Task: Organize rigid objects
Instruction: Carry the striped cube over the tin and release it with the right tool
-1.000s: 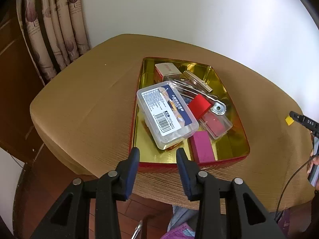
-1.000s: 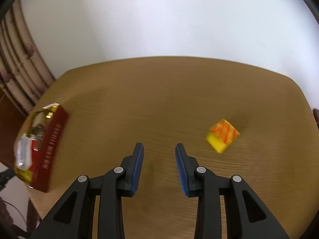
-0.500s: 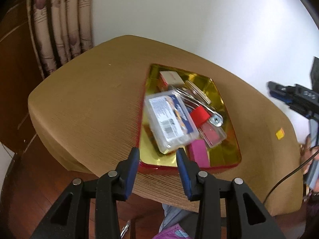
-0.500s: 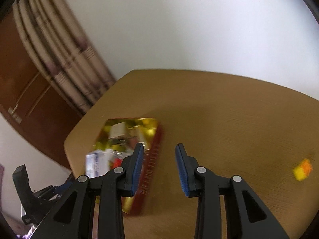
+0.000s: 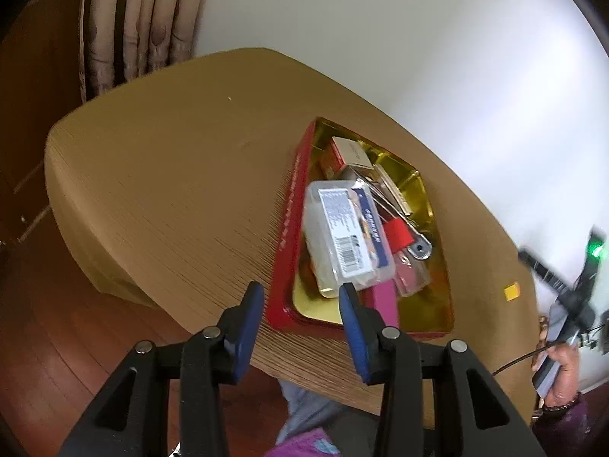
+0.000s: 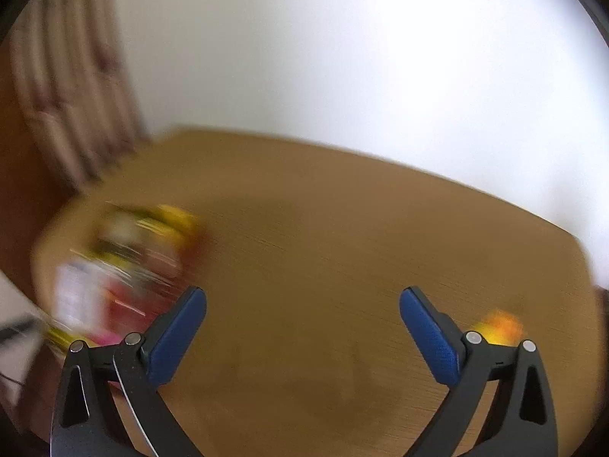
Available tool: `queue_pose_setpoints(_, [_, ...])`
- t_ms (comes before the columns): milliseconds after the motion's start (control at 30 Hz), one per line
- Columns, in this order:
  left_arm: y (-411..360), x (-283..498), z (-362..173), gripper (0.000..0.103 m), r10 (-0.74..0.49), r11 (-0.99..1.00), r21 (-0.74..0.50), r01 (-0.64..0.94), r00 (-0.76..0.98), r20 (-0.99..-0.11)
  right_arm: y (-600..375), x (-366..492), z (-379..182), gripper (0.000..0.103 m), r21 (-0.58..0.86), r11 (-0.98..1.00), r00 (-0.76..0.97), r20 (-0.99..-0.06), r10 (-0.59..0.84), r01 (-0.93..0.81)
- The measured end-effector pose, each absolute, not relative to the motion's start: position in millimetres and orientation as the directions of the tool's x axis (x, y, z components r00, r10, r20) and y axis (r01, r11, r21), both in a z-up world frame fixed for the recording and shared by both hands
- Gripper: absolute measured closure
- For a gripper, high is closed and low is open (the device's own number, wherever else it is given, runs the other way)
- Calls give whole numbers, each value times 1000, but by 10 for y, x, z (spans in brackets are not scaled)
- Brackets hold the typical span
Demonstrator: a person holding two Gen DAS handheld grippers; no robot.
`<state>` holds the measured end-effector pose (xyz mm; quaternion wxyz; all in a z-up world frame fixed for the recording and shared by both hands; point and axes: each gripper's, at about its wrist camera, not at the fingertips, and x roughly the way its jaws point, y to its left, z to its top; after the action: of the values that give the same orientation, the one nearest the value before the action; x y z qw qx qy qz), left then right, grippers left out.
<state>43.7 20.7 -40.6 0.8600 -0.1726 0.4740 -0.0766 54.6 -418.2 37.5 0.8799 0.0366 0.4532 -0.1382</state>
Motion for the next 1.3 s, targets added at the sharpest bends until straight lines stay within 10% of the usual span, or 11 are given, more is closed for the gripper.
queue_pose_setpoints(400, [-216,443,-464,60,-158,986,-161,43,538,-828,-5297,328,-144,15,-115,979,423,-889,-176,166])
queue_pose_setpoints(533, [-230,466,-508,59,-147,988,-150,38,529,-836,-5460,494,-322,71,-109,980,367,-915,-165,168])
queue_pose_setpoints(600, [-230,480,-515,59,-144,988,-148,34,530,-835,-5537,540,-422,76,-89,982,328,-934,-140,165])
queue_pose_setpoints(1000, [-170,444,-430,59,-154,985,-174,17,554,-818,-4255,889,403,76,180,984,525,-836,159,-11])
queue_pose_setpoints(1300, [0,483,-377,59,-135,984,-176,-18,563,-815,-2565,1665,-14,76,230,954,466,-835,294,-191])
